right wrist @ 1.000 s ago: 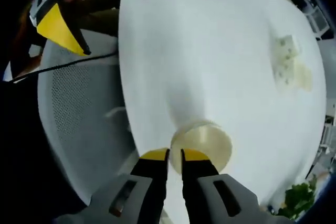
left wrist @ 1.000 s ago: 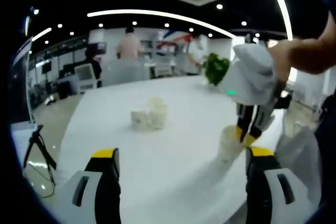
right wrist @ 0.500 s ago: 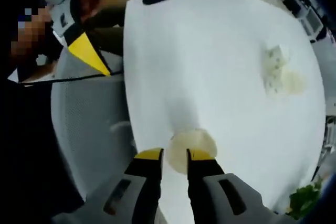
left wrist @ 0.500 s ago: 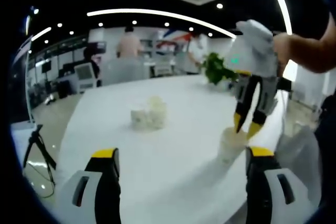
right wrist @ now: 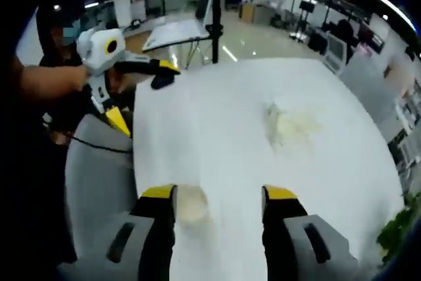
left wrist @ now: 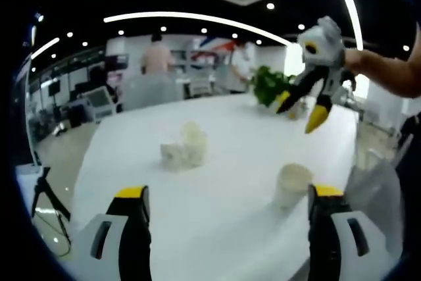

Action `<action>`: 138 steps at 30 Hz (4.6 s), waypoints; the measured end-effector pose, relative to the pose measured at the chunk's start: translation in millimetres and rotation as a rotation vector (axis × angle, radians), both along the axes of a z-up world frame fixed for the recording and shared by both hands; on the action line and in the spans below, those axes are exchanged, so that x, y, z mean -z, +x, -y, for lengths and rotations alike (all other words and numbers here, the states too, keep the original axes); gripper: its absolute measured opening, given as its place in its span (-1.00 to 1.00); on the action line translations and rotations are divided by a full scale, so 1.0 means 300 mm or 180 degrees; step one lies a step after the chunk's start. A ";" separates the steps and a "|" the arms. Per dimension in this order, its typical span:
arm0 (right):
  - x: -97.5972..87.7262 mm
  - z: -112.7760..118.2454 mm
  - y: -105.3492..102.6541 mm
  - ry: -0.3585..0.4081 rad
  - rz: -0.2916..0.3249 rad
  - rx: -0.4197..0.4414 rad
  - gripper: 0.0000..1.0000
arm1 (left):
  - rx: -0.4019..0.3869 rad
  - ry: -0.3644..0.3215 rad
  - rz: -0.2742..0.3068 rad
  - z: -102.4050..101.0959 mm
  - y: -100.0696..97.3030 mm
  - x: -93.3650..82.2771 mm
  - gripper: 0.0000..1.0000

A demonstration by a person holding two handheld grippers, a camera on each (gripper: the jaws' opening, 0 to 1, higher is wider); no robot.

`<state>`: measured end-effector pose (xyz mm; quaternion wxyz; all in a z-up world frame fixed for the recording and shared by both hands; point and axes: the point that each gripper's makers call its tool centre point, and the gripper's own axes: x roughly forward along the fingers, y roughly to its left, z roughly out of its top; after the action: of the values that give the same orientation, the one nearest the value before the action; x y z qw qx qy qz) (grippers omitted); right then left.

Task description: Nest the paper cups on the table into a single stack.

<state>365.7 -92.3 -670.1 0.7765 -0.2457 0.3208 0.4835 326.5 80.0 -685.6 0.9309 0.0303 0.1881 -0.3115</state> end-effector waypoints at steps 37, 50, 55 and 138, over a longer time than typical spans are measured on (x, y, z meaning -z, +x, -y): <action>0.041 0.364 -0.083 0.1450 0.0713 0.1089 1.00 | -0.0124 -0.0146 0.0083 -0.039 0.042 0.013 0.99; 0.036 0.372 -0.125 0.1215 0.0724 0.1564 1.00 | 0.0042 -0.0231 0.0156 -0.093 0.095 -0.020 0.99; 0.011 0.385 -0.124 0.1224 0.0836 0.1629 1.00 | 0.0221 -0.0163 0.0191 -0.101 0.104 -0.019 0.99; 0.062 0.412 -0.054 0.1562 0.0612 0.1564 0.92 | -0.0280 0.0112 -0.0097 0.334 0.859 0.358 0.06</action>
<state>349.5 -215.9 -688.7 0.9320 -0.0120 0.1701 0.3198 584.1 -20.2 -793.2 0.9401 0.0337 0.2088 -0.2674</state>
